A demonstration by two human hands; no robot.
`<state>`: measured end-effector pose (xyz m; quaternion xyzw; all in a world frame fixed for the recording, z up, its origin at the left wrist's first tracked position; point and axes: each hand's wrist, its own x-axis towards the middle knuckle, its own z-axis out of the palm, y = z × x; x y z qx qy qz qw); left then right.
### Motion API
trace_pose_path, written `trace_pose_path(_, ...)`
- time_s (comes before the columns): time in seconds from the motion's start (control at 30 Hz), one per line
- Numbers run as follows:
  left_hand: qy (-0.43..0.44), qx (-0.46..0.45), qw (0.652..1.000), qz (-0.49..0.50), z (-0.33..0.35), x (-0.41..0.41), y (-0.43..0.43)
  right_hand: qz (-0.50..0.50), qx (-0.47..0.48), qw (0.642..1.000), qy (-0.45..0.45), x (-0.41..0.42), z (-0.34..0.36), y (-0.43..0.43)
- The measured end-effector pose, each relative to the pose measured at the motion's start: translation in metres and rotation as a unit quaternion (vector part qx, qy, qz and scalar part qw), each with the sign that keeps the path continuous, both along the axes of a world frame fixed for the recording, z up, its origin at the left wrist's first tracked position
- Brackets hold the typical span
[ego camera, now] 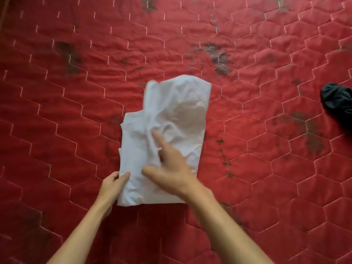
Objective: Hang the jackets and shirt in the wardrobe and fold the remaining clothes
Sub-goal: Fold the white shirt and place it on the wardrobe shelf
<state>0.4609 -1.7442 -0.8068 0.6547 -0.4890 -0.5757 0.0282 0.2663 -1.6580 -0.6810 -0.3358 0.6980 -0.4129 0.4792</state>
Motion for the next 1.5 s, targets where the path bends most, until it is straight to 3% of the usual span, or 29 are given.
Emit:
trace_pose_path(0.1,0.003,0.003,0.999,0.038,0.002,0.0,-0.001,0.187,0.046,0.976,0.103,0.047,-0.032,-0.003)
trace_pose_path(0.23,0.036,0.05,0.994,0.094,0.004,0.007,-0.003,0.277,0.107,0.953,0.057,0.073,-0.061,0.02)
trace_pose_path(0.33,0.018,-0.029,0.999,0.025,0.007,0.007,0.004,0.201,0.109,0.972,0.051,0.066,-0.079,0.044)
trace_pose_path(0.4,-0.018,-0.081,0.996,-0.025,0.008,0.009,0.012,0.098,0.089,0.985,0.114,0.057,-0.091,0.061)
trace_pose_path(0.53,-0.106,-0.135,0.977,-0.126,0.001,0.024,0.017,-0.107,0.135,0.946,0.275,0.036,-0.105,0.077)
trace_pose_path(0.6,-0.121,-0.184,0.964,-0.152,0.0,0.027,0.019,-0.145,0.188,0.936,0.261,0.027,-0.107,0.078)
trace_pose_path(0.73,-0.092,-0.278,0.949,-0.112,0.007,0.021,0.017,-0.156,0.262,0.945,0.119,0.017,-0.116,0.08)
trace_pose_path(1.0,0.009,-0.227,0.974,0.023,0.022,0.006,-0.02,-0.133,0.308,0.938,0.085,0.001,-0.123,0.092)
trace_pose_path(1.13,-0.048,-0.13,0.99,0.005,0.021,0.0,-0.026,-0.149,0.283,0.945,0.068,0.001,-0.124,0.093)
trace_pose_path(1.3,-0.138,-0.29,0.941,-0.103,0.017,-0.026,-0.037,-0.173,0.276,0.944,0.06,0.0,-0.125,0.092)
trace_pose_path(1.4,-0.217,-0.236,0.926,-0.197,0.011,-0.041,-0.048,-0.168,0.28,0.943,0.062,-0.002,-0.127,0.092)
trace_pose_path(1.5,-0.211,-0.231,0.934,-0.171,0.004,-0.043,-0.06,-0.152,0.29,0.943,0.056,-0.003,-0.126,0.09)
